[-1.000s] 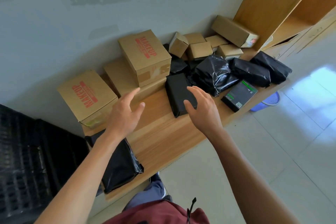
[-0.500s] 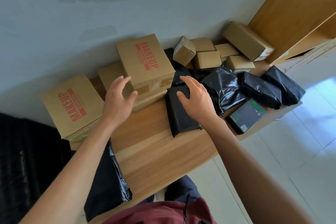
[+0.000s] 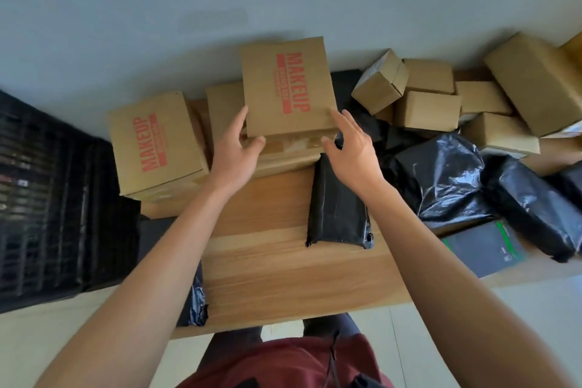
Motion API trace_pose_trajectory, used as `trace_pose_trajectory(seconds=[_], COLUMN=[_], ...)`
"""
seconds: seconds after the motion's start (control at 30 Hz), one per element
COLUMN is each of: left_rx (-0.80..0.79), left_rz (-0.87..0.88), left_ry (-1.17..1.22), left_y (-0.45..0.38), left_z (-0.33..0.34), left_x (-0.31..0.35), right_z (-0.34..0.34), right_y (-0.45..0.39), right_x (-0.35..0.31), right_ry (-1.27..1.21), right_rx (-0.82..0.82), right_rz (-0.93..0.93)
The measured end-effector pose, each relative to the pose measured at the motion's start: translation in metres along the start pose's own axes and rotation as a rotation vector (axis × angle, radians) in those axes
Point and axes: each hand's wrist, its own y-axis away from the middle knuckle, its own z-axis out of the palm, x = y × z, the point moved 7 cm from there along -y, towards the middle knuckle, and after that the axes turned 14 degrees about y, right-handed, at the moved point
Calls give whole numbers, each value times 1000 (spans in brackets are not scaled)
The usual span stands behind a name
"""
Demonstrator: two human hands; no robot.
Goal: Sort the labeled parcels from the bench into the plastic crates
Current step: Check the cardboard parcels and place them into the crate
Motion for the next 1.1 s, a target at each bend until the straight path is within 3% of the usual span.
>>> trace_pose_trajectory(seconds=[0.3,0.7,1.1], left_rx=[92,147,67], left_rz=[38,19,0], left_ry=[-49,14,48], left_y=[40,128,224], left_z=[11,-32,-55], left_x=[-17,-62,-116], right_z=[4,48,86], right_y=[15,105,205], right_x=[13,-5,-3], right_ry=[-67,-132,-60], right_rx=[67,96,147], right_rz=[-74,-101,-148])
